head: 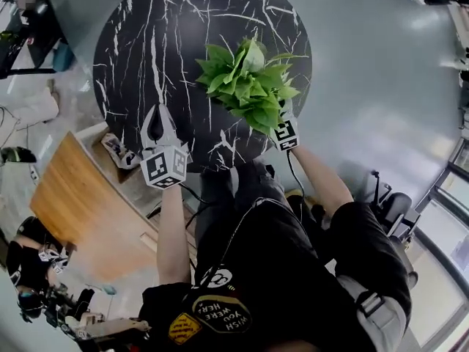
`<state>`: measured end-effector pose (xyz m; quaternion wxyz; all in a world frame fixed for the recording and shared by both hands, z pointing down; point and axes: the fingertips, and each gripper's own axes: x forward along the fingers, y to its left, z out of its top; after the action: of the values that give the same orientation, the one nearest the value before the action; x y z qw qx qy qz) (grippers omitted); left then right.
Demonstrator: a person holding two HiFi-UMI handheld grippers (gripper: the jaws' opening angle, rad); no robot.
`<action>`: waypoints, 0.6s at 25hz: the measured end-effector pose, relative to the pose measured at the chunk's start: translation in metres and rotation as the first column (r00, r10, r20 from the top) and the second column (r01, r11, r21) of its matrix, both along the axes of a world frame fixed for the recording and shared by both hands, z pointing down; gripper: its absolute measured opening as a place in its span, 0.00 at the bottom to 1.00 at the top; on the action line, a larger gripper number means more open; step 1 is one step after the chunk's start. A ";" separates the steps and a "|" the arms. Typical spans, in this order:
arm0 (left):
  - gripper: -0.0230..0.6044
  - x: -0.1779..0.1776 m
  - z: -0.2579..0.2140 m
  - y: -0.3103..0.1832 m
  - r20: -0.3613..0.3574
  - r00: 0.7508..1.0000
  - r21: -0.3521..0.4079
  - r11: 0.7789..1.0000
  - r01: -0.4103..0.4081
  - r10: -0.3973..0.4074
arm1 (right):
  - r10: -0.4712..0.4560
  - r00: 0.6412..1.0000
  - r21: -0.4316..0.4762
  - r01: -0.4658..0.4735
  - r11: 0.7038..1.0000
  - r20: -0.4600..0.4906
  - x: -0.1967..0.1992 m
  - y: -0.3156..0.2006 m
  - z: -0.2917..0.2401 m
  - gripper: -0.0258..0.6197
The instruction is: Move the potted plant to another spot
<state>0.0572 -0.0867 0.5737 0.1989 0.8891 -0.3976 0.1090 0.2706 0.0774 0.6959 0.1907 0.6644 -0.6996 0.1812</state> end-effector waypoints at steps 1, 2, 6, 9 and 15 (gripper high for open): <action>0.04 -0.009 0.002 0.001 0.004 1.000 -0.005 1.000 0.013 -0.013 | -0.024 1.000 0.000 0.024 1.000 0.005 -0.015 -0.003 0.000 0.77; 0.04 -0.018 0.004 0.001 0.010 1.000 -0.011 1.000 0.025 -0.025 | -0.045 0.999 0.000 0.045 0.999 0.009 -0.030 -0.007 0.001 0.77; 0.04 -0.057 0.015 0.006 0.034 0.995 -0.022 0.995 0.093 -0.092 | -0.143 0.990 0.017 0.143 0.990 0.013 -0.086 -0.026 0.005 0.77; 0.04 -0.090 0.020 0.007 0.054 0.988 -0.009 0.989 0.146 -0.145 | -0.213 0.977 0.039 0.213 0.976 0.015 -0.125 -0.048 0.005 0.77; 0.04 -0.172 0.029 0.000 0.094 0.951 0.003 0.956 0.294 -0.293 | -0.324 0.946 0.059 0.323 0.945 0.012 -0.192 -0.100 0.004 0.77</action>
<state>-0.1153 -0.0865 0.6025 0.1992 0.8128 -0.5337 0.1217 0.0783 -0.0230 0.7002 0.1914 0.5438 -0.8060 0.1346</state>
